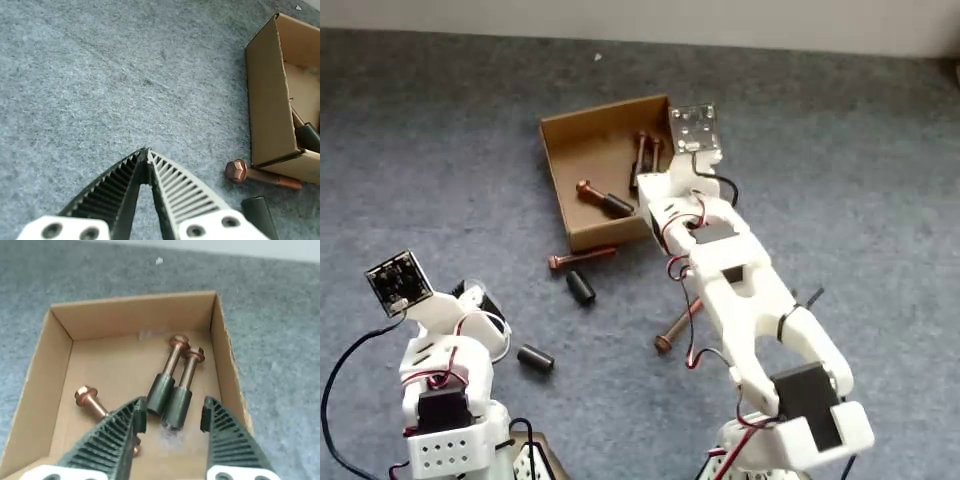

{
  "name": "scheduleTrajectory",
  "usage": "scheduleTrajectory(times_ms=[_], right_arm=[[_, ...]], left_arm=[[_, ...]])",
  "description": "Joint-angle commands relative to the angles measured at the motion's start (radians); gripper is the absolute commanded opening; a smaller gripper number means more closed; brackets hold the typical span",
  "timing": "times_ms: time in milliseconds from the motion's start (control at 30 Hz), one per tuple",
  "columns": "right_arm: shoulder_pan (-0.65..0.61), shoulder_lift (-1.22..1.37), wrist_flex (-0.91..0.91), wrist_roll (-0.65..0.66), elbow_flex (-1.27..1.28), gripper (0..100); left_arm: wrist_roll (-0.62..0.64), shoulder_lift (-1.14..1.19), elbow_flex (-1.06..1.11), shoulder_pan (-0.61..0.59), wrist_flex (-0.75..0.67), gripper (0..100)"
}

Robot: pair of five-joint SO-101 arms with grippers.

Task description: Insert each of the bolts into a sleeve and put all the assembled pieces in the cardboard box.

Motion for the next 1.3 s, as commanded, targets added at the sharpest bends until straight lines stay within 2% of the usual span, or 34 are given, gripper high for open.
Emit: scheduleTrajectory(times_ms=[0,133,267,433,567,1000,1167,1267], right_arm=[[-0.050,-0.160,0.133,-0.005,-0.047,16.3],[-0.133,-0.297,0.349,-0.005,-0.048,16.3],[-0.232,-0.329,0.513,-0.003,-0.053,16.3],[-0.383,-0.229,0.607,0.054,-0.053,16.3],[-0.461,-0.104,0.613,0.075,-0.085,16.3],[-0.473,0.364,0.621,0.080,-0.394,15.9],[-0.472,0.458,0.762,0.080,-0.509,0.0],[-0.472,0.467,0.866,0.080,-0.573,0.5]], left_arm=[[-0.011,-0.004,0.019,-0.016,-0.018,1],[-0.011,-0.004,0.019,-0.018,-0.020,1],[-0.011,-0.004,0.019,-0.045,-0.021,1],[-0.011,-0.004,0.019,-0.048,-0.021,1],[-0.011,-0.004,0.019,-0.048,-0.021,1],[-0.011,-0.004,0.019,-0.045,-0.020,1],[-0.011,-0.004,0.019,-0.045,-0.020,1],[-0.011,-0.004,0.019,-0.045,-0.020,1]])
